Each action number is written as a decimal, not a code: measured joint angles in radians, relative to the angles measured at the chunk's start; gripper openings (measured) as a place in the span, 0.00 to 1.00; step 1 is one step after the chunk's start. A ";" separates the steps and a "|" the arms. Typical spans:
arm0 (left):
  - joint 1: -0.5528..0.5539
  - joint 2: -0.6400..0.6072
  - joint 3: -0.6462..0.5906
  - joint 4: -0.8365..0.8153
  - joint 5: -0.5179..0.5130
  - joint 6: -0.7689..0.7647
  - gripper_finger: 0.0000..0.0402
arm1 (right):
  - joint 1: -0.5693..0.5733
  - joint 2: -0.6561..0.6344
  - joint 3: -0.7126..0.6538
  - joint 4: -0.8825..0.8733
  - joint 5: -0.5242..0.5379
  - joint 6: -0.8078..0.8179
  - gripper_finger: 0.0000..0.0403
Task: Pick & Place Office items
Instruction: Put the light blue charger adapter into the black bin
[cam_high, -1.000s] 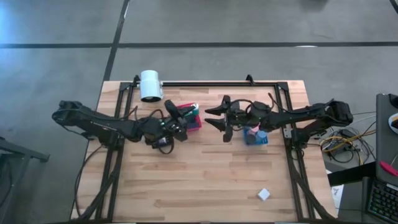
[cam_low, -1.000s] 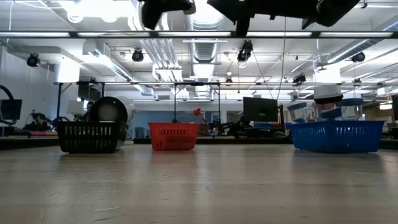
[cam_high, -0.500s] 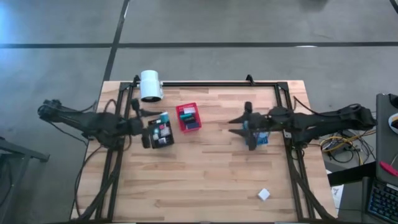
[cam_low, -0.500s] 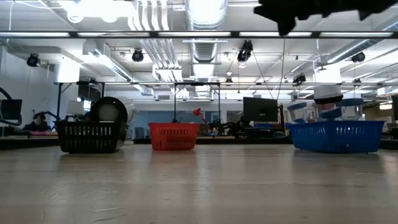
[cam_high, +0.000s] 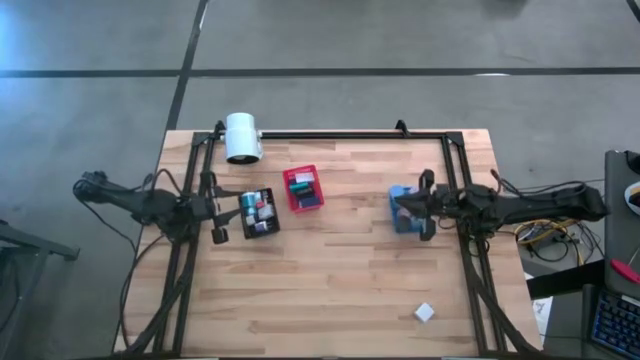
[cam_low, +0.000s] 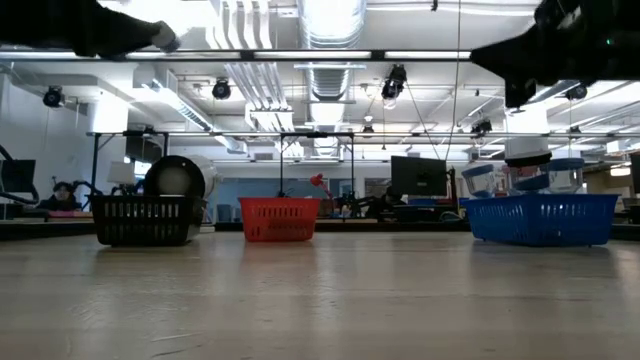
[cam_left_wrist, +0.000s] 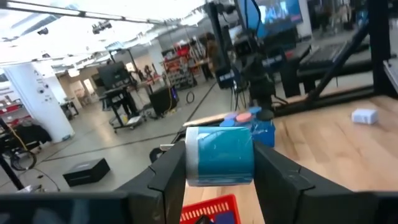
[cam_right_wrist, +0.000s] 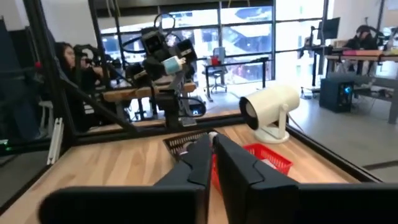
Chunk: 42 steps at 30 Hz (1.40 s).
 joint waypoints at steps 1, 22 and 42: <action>0.000 -0.021 -0.019 0.011 0.000 0.000 0.38 | 0.000 -0.009 -0.017 0.017 0.001 -0.001 0.03; 0.001 -0.080 -0.095 0.040 -0.072 -0.056 0.38 | 0.010 0.009 -0.111 0.169 0.008 -0.062 0.02; 0.001 0.409 0.233 -0.566 -0.105 -0.579 0.38 | 0.010 0.007 -0.111 0.228 0.011 -0.110 0.02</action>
